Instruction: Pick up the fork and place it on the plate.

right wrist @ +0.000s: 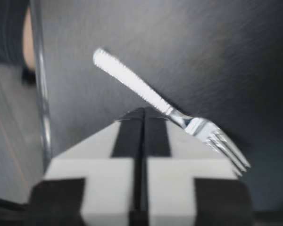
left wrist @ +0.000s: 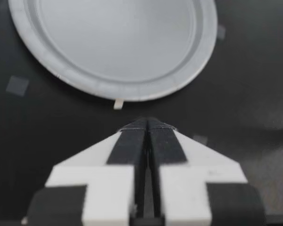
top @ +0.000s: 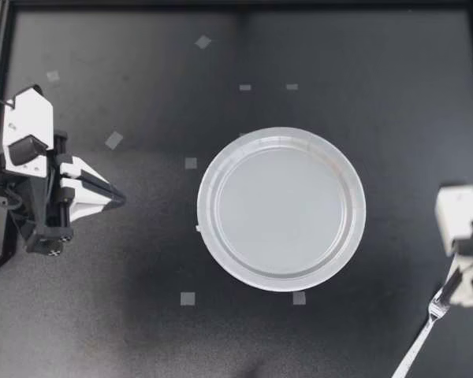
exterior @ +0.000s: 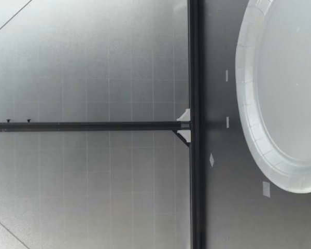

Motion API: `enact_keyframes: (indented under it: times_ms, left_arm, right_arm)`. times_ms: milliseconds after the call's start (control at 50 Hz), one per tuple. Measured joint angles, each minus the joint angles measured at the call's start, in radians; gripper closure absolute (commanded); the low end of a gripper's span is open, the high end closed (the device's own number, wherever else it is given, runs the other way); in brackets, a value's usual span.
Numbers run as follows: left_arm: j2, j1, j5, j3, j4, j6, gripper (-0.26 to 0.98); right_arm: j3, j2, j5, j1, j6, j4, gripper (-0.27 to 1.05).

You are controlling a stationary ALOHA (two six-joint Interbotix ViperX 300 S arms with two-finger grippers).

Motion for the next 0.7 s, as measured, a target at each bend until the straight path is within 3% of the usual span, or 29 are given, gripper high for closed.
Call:
enact_keyframes:
  times_ms: [80,180,400,560,700]
  left_arm:
    - [-0.002,0.000,-0.005,-0.002,0.000,0.000,0.69]
    - [-0.003,-0.002,-0.009,-0.002,-0.002,0.000,0.69]
    - [0.002,0.000,-0.060,0.003,0.000,-0.005,0.69]
    - [0.015,-0.002,-0.074,0.009,-0.002,-0.005,0.69]
    - [0.018,-0.002,-0.077,0.011,-0.002,0.002,0.69]
  right_arm:
    - [0.009,0.064,-0.067,0.084,0.006,0.003,0.36]
    - [0.012,0.112,-0.100,0.123,0.008,0.002,0.22]
    - [0.020,0.218,-0.149,0.172,-0.018,-0.025,0.22]
    - [0.017,0.428,-0.204,0.239,-0.052,-0.057,0.22]
    - [-0.006,0.512,-0.206,0.262,-0.055,-0.110,0.22]
